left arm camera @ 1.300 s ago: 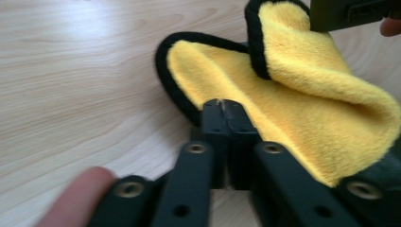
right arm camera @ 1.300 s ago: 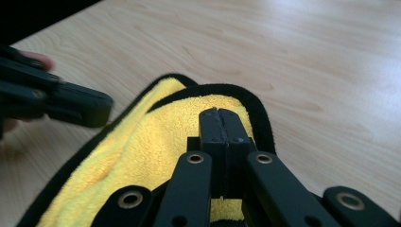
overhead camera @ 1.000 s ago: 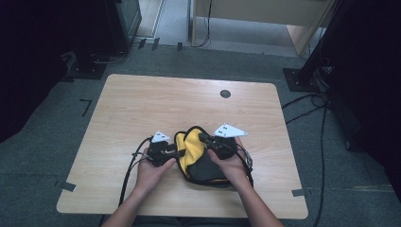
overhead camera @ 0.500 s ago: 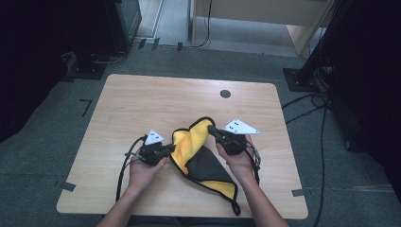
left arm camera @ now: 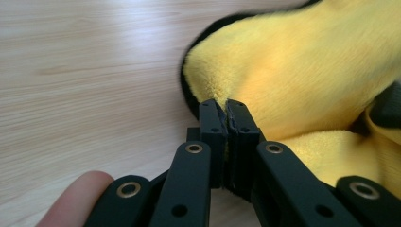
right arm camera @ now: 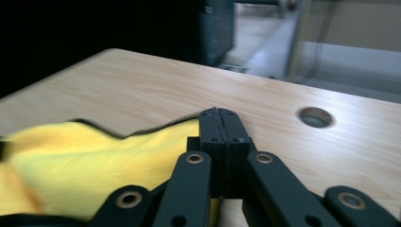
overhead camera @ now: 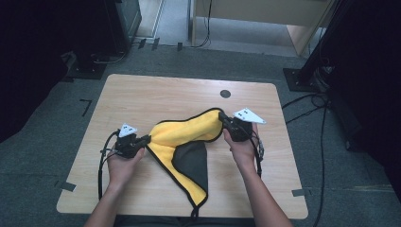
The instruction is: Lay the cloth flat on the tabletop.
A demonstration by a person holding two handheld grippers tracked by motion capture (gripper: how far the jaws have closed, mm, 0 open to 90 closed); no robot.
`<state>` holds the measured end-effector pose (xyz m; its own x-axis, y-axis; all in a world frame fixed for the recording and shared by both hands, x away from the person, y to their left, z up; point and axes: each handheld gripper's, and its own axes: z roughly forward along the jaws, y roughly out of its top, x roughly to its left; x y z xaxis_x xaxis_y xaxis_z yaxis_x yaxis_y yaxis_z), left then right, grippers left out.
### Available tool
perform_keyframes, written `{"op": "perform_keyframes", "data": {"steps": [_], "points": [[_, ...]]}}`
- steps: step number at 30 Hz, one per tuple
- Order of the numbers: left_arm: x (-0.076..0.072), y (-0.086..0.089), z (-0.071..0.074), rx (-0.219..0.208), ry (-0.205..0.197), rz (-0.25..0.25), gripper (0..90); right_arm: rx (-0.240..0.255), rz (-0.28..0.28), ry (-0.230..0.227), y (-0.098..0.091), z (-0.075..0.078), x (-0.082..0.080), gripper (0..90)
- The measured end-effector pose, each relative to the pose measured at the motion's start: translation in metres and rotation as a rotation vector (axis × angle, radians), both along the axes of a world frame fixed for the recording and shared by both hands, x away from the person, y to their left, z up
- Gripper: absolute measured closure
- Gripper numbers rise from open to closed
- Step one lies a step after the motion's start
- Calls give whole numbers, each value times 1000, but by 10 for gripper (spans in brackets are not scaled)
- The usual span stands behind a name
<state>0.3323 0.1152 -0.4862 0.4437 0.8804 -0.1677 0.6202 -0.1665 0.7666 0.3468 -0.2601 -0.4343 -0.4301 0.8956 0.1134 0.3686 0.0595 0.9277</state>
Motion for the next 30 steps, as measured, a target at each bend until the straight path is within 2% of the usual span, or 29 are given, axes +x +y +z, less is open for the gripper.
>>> {"op": "perform_keyframes", "data": {"steps": [2, 4, 5, 8, 10, 12, 16, 18, 22, 23, 24, 25, 27, 28, 30], "points": [[1, 2, -4, -6, 12, 41, 866, 1, -53, 13, -1, -5, 8, 787], [0, 3, -6, -15, 10, 40, 849, 54, -43, 38, -2, -8, 10, 752], [0, 4, -6, -12, 8, 40, 830, 66, -20, 44, 1, -9, 7, 736], [1, 6, -6, -37, 6, 56, 762, 44, 53, 38, 14, -10, -5, 719], [2, 5, -7, -35, 9, 63, 733, 76, 125, 55, 26, -9, -15, 700], [2, 3, -8, -28, 14, 59, 694, 103, 220, 76, 47, -11, -26, 675], [2, -2, -12, 28, 19, 53, 644, 90, 373, 126, 93, -25, -40, 564], [3, -4, -15, 53, 29, 50, 627, 69, 402, 144, 112, -33, -43, 515], [4, -8, -23, 121, 49, 47, 597, 10, 414, 169, 140, -50, -46, 458], [3, -9, -25, 134, 45, 45, 586, -20, 407, 179, 146, -54, -47, 467], [3, -10, -25, 145, 38, 51, 584, -56, 399, 172, 150, -58, -48, 521], [3, -10, -25, 158, 39, 49, 581, -98, 390, 173, 152, -60, -49, 606], [3, -11, -26, 166, 29, 56, 579, -147, 370, 176, 153, -64, -50, 784], [3, -11, -26, 173, 27, 56, 578, -149, 373, 183, 151, -64, -50, 845], [3, -12, -26, 178, 25, 58, 574, -130, 355, 200, 140, -62, -50, 880]]}}
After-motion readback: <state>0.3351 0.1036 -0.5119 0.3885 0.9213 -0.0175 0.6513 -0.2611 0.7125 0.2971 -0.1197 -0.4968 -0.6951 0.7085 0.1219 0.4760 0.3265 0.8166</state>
